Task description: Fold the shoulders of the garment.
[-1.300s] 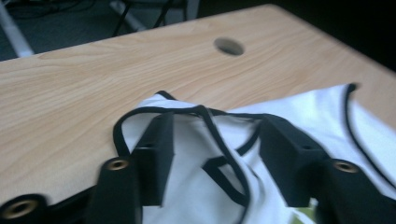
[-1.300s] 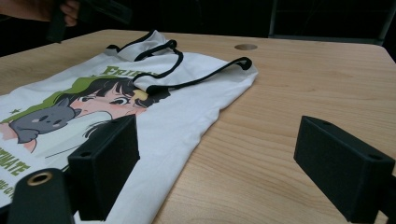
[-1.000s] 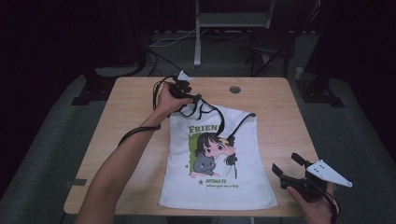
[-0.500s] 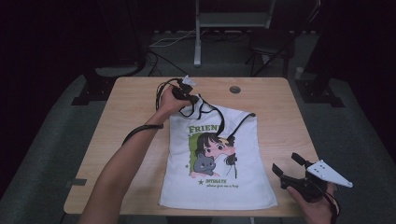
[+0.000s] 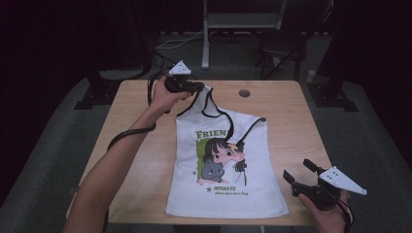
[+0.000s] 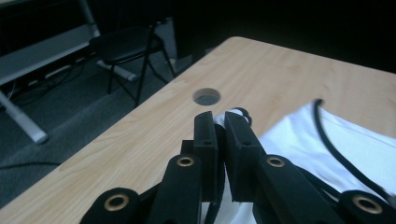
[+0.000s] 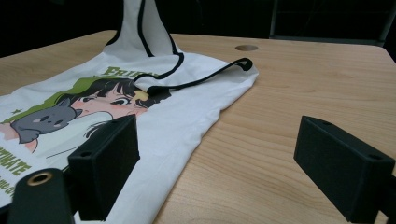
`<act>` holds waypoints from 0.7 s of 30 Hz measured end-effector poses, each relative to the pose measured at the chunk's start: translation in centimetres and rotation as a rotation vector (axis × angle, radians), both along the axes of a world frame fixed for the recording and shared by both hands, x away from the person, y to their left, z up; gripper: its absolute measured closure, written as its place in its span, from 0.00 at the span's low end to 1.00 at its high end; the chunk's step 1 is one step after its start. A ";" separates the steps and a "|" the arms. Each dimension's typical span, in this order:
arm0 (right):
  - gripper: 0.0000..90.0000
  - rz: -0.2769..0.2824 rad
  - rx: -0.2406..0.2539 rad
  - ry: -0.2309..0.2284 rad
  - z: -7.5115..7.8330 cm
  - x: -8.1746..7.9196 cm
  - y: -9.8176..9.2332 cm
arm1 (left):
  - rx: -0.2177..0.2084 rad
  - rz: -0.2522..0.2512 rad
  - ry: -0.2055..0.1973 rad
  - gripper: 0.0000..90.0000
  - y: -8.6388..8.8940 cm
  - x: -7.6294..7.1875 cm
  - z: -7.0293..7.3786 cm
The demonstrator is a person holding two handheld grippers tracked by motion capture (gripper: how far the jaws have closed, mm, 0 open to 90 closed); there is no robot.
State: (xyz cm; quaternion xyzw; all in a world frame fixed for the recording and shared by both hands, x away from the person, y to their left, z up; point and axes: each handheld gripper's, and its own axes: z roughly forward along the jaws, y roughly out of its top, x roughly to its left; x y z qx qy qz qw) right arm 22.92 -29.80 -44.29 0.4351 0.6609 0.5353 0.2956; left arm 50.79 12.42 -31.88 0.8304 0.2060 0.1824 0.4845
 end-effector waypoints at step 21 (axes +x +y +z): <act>0.15 0.001 0.005 -0.005 0.0 0.0 -0.1 | 0.314 -0.305 0.092 0.65 -1.2 -5.4 -4.5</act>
